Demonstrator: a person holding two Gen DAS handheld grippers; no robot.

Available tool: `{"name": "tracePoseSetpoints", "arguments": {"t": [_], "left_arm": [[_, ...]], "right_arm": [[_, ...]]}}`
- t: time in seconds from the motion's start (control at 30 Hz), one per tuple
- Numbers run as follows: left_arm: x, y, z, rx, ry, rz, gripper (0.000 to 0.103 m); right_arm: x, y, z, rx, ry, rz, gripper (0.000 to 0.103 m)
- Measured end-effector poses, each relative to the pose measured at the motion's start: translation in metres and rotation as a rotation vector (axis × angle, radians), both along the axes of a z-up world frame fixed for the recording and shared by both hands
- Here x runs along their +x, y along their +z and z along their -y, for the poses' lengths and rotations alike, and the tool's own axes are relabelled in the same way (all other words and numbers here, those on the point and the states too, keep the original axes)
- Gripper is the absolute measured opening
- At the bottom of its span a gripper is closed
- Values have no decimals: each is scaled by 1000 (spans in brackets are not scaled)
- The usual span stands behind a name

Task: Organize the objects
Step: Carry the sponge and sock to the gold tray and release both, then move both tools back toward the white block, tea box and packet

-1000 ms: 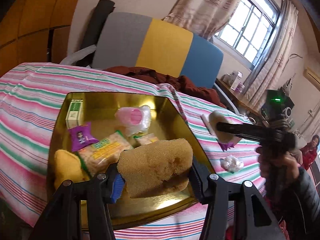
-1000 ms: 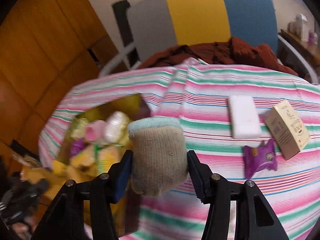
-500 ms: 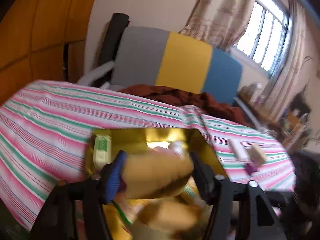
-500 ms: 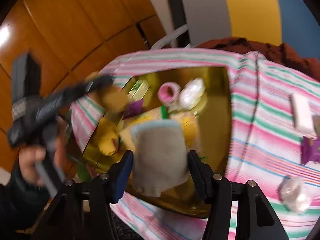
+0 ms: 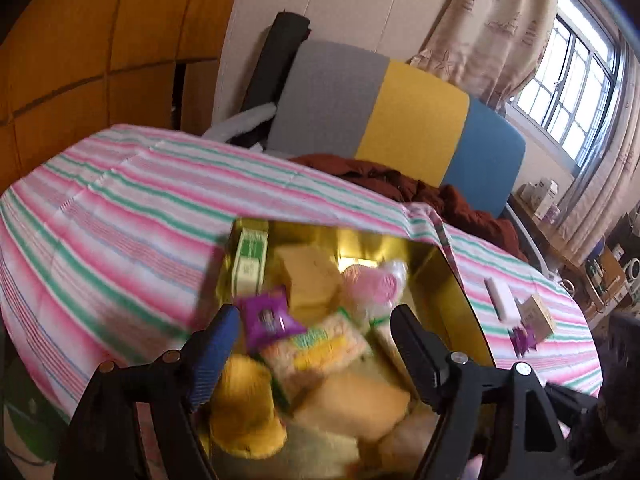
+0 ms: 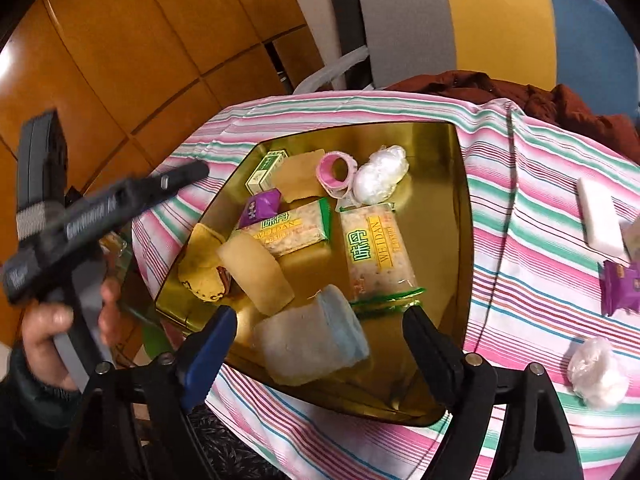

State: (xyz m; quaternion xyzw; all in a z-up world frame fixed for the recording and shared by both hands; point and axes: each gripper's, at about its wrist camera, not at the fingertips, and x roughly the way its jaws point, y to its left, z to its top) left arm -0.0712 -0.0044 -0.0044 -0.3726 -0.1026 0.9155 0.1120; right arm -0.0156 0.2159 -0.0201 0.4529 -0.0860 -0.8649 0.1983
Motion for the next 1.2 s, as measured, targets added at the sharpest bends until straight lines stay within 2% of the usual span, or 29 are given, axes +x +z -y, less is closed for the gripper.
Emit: {"name": "tracePoseSetpoints", "arguments": {"t": [0.2, 0.4, 0.5, 0.7, 1.2], "left_arm": [[23, -10, -10, -34, -40, 17, 79], [39, -2, -21, -66, -56, -8, 79], [44, 3, -28, -114, -60, -32, 79], [51, 8, -40, -154, -80, -45, 79], [61, 13, -81, -225, -192, -74, 79]], "right_arm": [[6, 8, -8, 21, -36, -30, 91], [17, 20, -21, 81, -92, -71, 96], [19, 25, -29, 121, -122, -88, 100], [19, 30, -52, 172, -196, -98, 102], [6, 41, -154, 276, -436, -111, 103]]}}
